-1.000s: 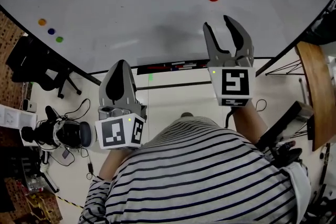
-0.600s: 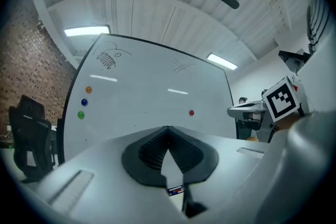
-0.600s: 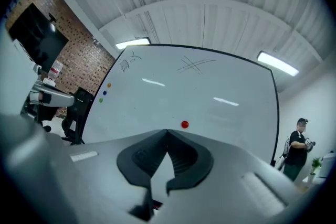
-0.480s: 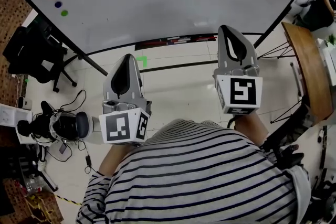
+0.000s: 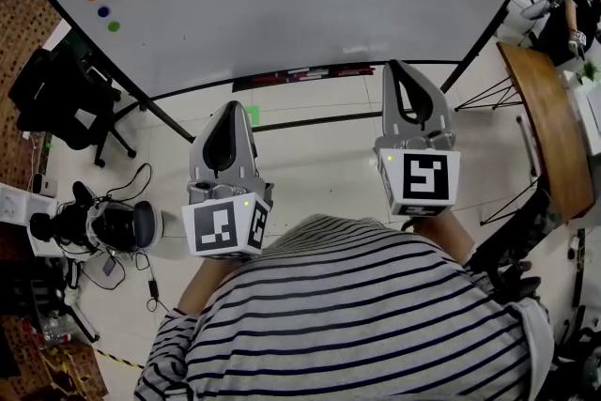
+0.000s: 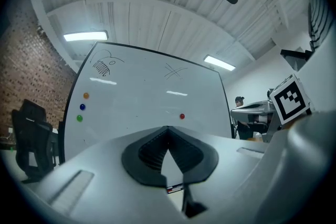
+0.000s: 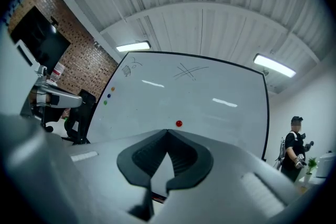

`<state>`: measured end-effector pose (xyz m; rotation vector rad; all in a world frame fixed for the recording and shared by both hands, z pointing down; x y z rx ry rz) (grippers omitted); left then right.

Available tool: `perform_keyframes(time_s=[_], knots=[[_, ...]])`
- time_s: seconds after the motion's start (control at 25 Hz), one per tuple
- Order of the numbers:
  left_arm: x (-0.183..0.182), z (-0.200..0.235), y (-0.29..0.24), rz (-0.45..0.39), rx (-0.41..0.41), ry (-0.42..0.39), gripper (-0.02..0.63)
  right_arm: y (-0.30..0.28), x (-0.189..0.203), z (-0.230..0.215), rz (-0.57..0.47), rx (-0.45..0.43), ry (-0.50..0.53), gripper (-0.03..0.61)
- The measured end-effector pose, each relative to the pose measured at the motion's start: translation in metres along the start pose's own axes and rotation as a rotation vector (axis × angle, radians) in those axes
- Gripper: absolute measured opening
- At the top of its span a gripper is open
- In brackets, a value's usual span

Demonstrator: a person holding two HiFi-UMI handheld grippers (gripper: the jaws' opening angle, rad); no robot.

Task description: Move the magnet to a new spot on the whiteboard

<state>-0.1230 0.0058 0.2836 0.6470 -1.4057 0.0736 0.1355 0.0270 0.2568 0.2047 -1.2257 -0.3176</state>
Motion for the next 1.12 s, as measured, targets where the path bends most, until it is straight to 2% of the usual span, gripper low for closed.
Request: perform_keyframes(time_s=[0.36,1.12], knots=[[0.004,-0.021,-0.012,0.013,0.014,-0.002,0.015,0.005,0.013,-0.018,0.038,-0.01,-0.014,0.001],[0.005,-0.03,-0.003,0.063,0.011,-0.002,0.015,0.013,0.008,-0.015,0.033,-0.046,-0.036,0.002]])
Point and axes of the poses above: the fingertips, and each gripper's own axes: y backward along the fingers, z to its left, x out of its underside, the point moved 10 cm from there along y, backward along the fingers, and after that the axes turned 12 degrees about -z, right-handed, at the moved point
